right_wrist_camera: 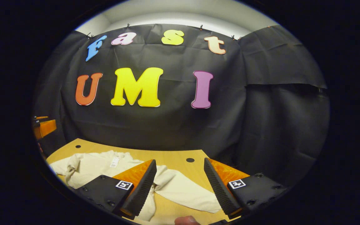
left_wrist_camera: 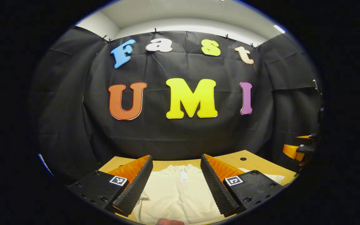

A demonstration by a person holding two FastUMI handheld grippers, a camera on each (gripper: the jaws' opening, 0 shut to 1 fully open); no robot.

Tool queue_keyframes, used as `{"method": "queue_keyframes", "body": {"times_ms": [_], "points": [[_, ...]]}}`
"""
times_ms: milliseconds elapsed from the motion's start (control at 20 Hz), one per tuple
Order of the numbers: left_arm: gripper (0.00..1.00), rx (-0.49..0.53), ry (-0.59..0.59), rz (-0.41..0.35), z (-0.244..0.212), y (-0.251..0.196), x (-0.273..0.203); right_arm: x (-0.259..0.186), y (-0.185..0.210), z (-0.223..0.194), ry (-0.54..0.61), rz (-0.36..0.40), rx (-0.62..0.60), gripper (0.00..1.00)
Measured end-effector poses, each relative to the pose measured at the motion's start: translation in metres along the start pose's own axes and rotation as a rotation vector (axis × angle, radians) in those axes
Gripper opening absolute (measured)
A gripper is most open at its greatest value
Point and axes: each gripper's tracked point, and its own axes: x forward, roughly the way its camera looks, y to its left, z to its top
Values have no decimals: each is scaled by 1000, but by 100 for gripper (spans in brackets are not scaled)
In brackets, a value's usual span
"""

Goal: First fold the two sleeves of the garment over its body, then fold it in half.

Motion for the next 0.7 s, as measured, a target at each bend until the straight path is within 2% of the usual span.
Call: {"method": "queue_keyframes", "body": {"times_ms": [150, 400, 500, 700], "points": [[97, -1, 42, -6, -11, -8, 2, -3, -45, -42, 118, -24, -1, 95], [98, -7, 97, 7, -24, -15, 7, -9, -105, -140, 364, -88, 44, 94], [98, 8, 111, 5, -25, -19, 8, -5, -113, -176, 447, -97, 62, 95], [97, 31, 124, -1, -28, -26, 7, 8, -112, -229, 595, -57, 57, 95]]}}
